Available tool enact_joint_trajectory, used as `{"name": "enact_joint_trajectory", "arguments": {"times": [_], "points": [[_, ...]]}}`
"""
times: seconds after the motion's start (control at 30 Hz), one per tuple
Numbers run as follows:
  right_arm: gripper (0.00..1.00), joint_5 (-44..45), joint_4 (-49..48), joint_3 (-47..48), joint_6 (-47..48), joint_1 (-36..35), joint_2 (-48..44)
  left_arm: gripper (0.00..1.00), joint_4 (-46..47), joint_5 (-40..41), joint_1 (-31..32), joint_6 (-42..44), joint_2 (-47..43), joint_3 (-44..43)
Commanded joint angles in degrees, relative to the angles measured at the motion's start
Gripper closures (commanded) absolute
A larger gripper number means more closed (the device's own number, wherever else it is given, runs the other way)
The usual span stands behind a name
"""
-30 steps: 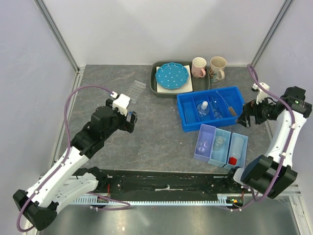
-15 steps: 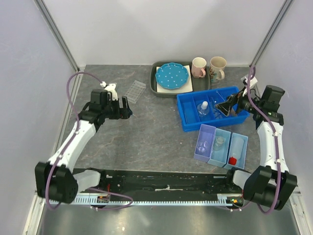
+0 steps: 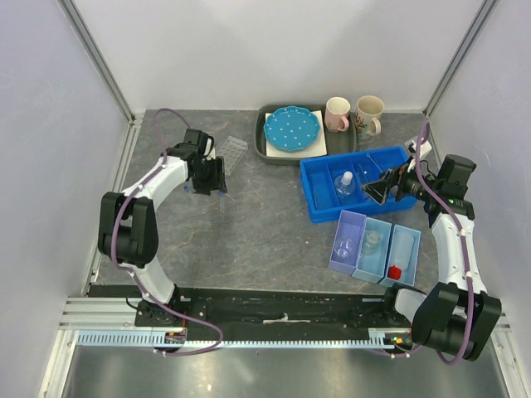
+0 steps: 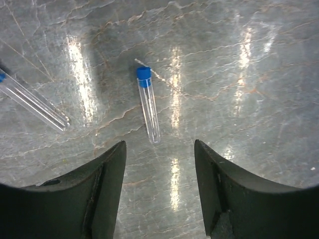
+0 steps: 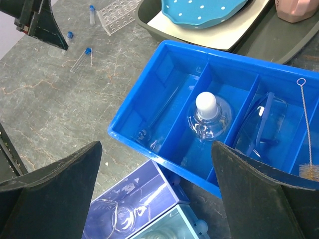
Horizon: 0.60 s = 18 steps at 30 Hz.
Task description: Organize the chemistry lab equipment
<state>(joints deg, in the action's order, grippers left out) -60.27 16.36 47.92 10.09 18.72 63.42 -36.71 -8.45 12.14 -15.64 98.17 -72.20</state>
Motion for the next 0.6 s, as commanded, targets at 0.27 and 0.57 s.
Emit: {"name": "enact_joint_trajectory", "arguments": {"times": [0.27, 0.57], "points": [[0.02, -0.9, -0.3, 2.1, 0.5, -0.3, -0.5, 0.4, -4.4, 9.8, 4.1, -1.7, 8.6, -5.0], [0.02, -0.2, -0.3, 2.0, 0.8, -0.7, 0.0, 0.45, -4.4, 15.7, 6.7, -1.6, 12.5, -6.6]]}}
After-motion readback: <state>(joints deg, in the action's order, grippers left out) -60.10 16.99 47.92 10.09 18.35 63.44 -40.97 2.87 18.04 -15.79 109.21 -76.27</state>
